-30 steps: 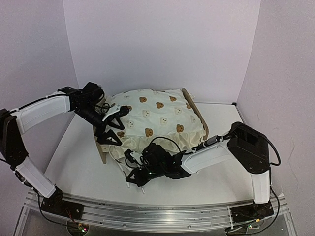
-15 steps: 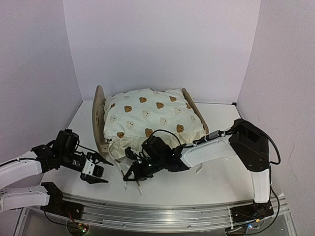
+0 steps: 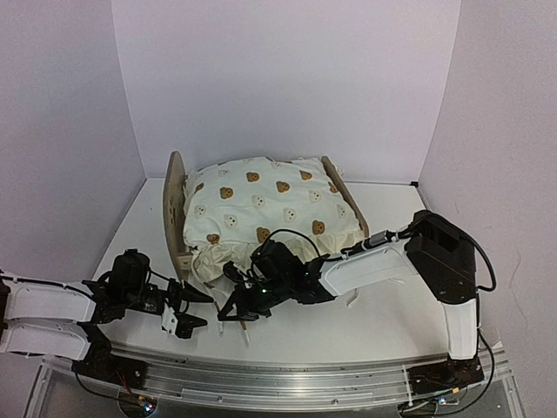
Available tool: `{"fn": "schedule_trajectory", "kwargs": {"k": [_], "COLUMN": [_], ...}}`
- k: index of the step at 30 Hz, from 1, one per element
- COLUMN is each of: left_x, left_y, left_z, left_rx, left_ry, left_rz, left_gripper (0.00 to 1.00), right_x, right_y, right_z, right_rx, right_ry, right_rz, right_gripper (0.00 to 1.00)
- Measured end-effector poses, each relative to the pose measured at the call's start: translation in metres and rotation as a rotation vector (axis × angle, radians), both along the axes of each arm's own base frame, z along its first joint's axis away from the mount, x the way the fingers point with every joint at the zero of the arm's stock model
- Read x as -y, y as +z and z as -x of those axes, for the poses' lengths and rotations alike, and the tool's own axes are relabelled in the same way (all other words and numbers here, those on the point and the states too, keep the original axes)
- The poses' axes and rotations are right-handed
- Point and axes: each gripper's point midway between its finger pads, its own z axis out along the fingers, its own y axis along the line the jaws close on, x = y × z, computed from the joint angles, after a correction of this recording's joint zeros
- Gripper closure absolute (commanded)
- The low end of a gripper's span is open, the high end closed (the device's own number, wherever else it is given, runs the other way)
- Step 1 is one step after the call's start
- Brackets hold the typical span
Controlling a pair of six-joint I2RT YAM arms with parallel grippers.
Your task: Set up the pet bed
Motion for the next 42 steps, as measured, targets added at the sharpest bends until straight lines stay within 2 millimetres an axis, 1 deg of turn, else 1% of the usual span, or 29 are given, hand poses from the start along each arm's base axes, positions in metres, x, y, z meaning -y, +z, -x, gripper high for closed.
{"fn": "schedule_trajectory", "kwargs": {"k": [2,6,9,11,13,14,16,17,20,21,22,23,25,27,30,32,34,37,40,41,42], "left_x": [0.003,0.010,0.017,0.021,0.024,0.026,0.027,0.027,0.026,0.024,0.023,0.022,0.022,0.025,0.029,0.030,0.029,0.028,0.027,0.027,0.027], "left_y": [-0.007,-0.023,-0.024,-0.021,-0.017,-0.016,-0.016,-0.016,-0.015,-0.015,-0.013,-0.011,0.000,0.018,0.042,0.050,0.052,0.047,0.039,0.037,0.037], "left_z": [0.000,-0.008,-0.017,-0.023,-0.025,-0.026,-0.025,-0.025,-0.022,-0.021,-0.019,-0.017,-0.015,-0.015,-0.017,-0.014,-0.011,-0.007,-0.006,-0.006,-0.006], "left_rx": [-0.006,-0.023,-0.013,-0.002,0.010,0.014,0.012,0.013,0.004,-0.002,-0.015,-0.040,-0.097,-0.170,-0.280,-0.381,-0.474,-0.607,-0.711,-0.738,-0.754], "left_ry": [-0.008,-0.001,0.014,0.026,0.027,0.026,0.025,0.023,0.021,0.021,0.024,0.028,0.036,0.052,0.089,0.117,0.142,0.189,0.240,0.256,0.265], "left_rz": [-0.020,-0.072,-0.082,-0.075,-0.066,-0.063,-0.062,-0.061,-0.068,-0.072,-0.076,-0.083,-0.085,-0.078,-0.067,-0.070,-0.077,-0.101,-0.124,-0.128,-0.129], "left_gripper": [0.50,0.53,0.55,0.63,0.82,0.96,1.00,1.00,1.00,1.00,1.00,1.00,1.00,1.00,1.00,1.00,1.00,1.00,1.00,1.00,1.00], "right_x": [0.000,-0.001,0.000,0.000,0.000,0.000,0.000,0.000,0.004,0.007,0.012,0.017,0.029,0.039,0.048,0.056,0.065,0.078,0.085,0.087,0.087], "right_y": [0.000,0.001,0.001,0.002,0.002,0.002,0.002,0.002,-0.003,-0.008,-0.015,-0.023,-0.038,-0.050,-0.048,-0.048,-0.048,-0.042,-0.022,-0.012,-0.006], "right_z": [0.000,0.001,0.000,0.001,0.001,0.001,0.001,0.000,-0.005,-0.007,-0.008,-0.009,-0.011,-0.009,-0.012,-0.013,-0.013,-0.010,-0.004,-0.001,-0.001], "right_rx": [-0.002,-0.004,-0.007,-0.008,-0.009,-0.009,-0.009,-0.009,-0.021,-0.020,-0.028,-0.023,-0.019,-0.018,0.015,0.052,0.109,0.221,0.385,0.454,0.486], "right_ry": [0.000,0.002,0.003,0.006,0.007,0.007,0.007,0.005,-0.027,-0.038,-0.057,-0.069,-0.088,-0.098,-0.109,-0.109,-0.101,-0.076,-0.037,-0.025,-0.025], "right_rz": [0.000,-0.003,-0.003,-0.005,-0.006,-0.006,-0.006,-0.006,0.010,0.021,0.046,0.080,0.143,0.191,0.211,0.229,0.245,0.265,0.242,0.223,0.210], "right_gripper": [1.00,1.00,1.00,1.00,1.00,1.00,1.00,0.98,0.76,0.70,0.62,0.58,0.54,0.53,0.51,0.50,0.48,0.46,0.43,0.39,0.35]}}
